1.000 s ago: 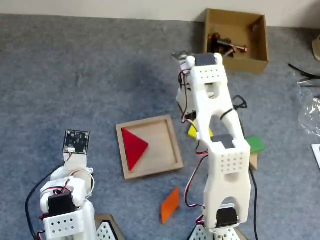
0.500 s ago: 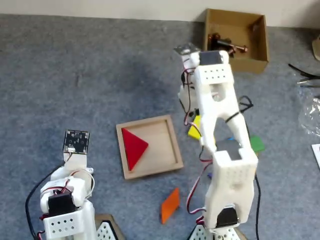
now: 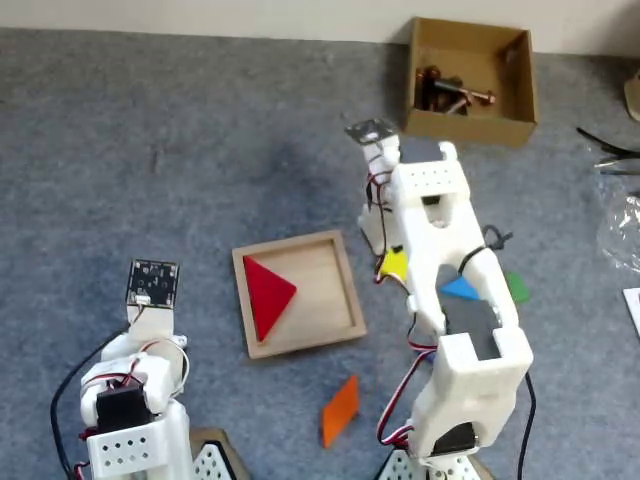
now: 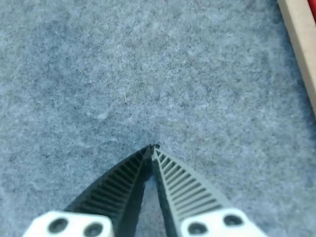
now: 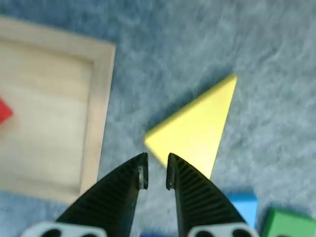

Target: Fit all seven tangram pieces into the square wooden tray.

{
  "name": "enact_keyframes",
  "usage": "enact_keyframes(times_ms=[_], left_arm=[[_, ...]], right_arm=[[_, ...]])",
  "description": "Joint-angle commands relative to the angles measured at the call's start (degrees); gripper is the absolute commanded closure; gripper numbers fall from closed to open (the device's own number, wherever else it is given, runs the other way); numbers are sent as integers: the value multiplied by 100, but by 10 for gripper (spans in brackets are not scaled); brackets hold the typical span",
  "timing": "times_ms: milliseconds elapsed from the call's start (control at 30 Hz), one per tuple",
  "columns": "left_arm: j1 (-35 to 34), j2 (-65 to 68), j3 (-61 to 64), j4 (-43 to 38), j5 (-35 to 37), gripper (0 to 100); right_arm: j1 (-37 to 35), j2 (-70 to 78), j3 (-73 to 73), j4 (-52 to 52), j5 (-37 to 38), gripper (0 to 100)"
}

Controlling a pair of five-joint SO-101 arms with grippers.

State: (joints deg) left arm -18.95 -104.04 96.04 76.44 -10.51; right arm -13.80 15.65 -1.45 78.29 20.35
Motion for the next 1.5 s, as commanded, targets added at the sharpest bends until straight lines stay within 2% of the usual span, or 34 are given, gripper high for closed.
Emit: enact_keyframes(times_ms=[0,233,400,567,733,867,1033,1233,1400,1467], left_arm=[[-75,-31,110,18,18,995],[-75,-31,110,18,18,995],[-66,-31,110,18,18,995],[-66,-31,110,18,26,995],[-66,-31,110,18,26,995],[-66,-31,110,26,26,995],[-66,-31,110,26,26,995],[-66,-31,110,26,26,995],[-66,-31,110,26,26,995],[-66,-31,110,26,26,995]], right_arm=[[66,-391,-40,-356,35,928],[57,-382,-48,-295,35,928],[48,-418,-57,207,9,928],[66,-470,-57,233,-316,928],[84,-1341,268,224,-334,925],[48,-2404,1218,-31,-334,833],[48,-3108,2510,-1033,-299,722],[48,-2589,3011,-1684,-325,692],[31,-1789,2457,-1736,-343,692],[-22,-1508,2185,-1727,-642,692]])
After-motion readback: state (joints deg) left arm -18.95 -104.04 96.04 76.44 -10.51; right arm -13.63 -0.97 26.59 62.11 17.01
